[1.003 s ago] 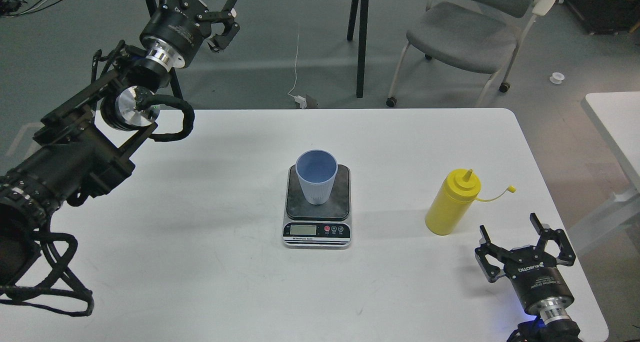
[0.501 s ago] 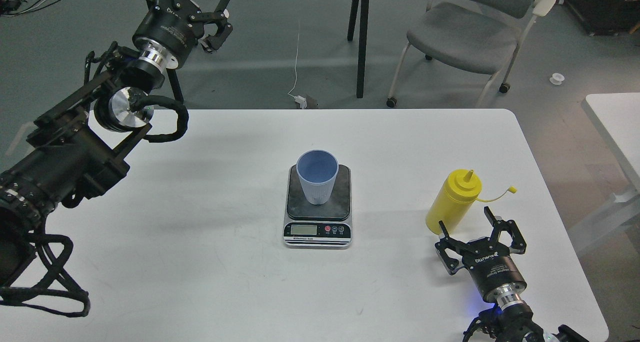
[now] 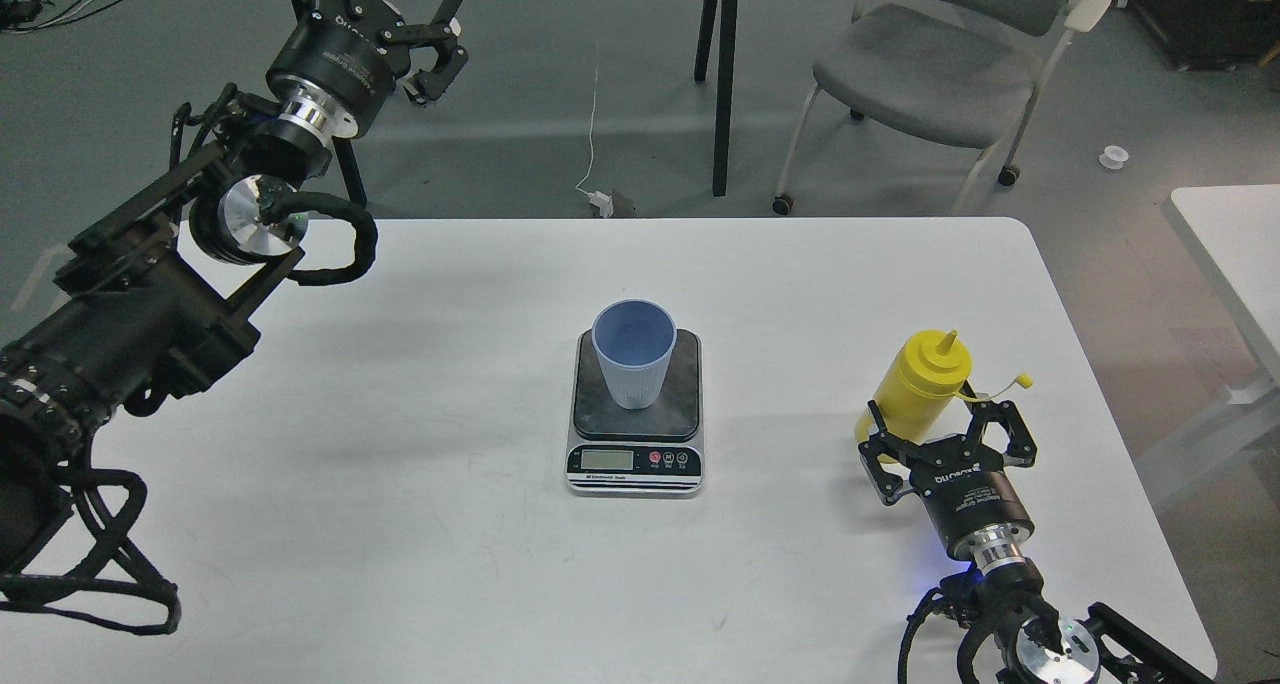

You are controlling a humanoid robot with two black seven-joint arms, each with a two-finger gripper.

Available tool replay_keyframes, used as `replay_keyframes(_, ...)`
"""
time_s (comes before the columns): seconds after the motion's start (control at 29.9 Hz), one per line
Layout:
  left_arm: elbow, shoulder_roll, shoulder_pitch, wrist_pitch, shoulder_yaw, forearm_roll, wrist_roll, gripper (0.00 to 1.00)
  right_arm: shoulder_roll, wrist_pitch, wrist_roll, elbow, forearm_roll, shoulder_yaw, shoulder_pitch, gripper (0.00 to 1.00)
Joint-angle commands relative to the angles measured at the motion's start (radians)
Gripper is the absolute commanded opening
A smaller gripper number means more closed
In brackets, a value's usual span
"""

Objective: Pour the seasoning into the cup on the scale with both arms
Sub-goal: 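Reach the right gripper to the yellow bottle and grasp it, then lift the yellow bottle and tip it upside down over the cup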

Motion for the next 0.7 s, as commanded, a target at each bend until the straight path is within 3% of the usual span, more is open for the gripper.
replay_keyframes(0.0,-0.004,0.003,-0.002,0.001,-0.001,0.0,0.0,1.0,0.008,0.0,0.01,-0.005,-0.012,0.004,0.024,0.48)
replay_keyframes(0.2,-0.009,0.02,-0.003,0.003,-0.003,-0.002,0.0,1.0,-0.01,0.0,0.037,0.006,-0.014,0.038,0.073,0.42)
replay_keyframes(0.37,-0.011,0.046,0.002,0.0,-0.026,-0.003,0.0,1.0,-0.14,0.0,0.037,0.069,-0.11,0.062,0.163,0.39)
replay_keyframes(0.53,-0.023,0.081,0.044,-0.029,-0.075,-0.024,0.002,1.0,-0.268,-0.008,0.036,0.147,-0.345,0.066,0.307,0.39)
replay_keyframes(0.67,-0.023,0.081,0.104,-0.066,-0.142,-0.07,0.0,1.0,-0.285,-0.123,0.028,0.147,-0.617,0.047,0.445,0.38)
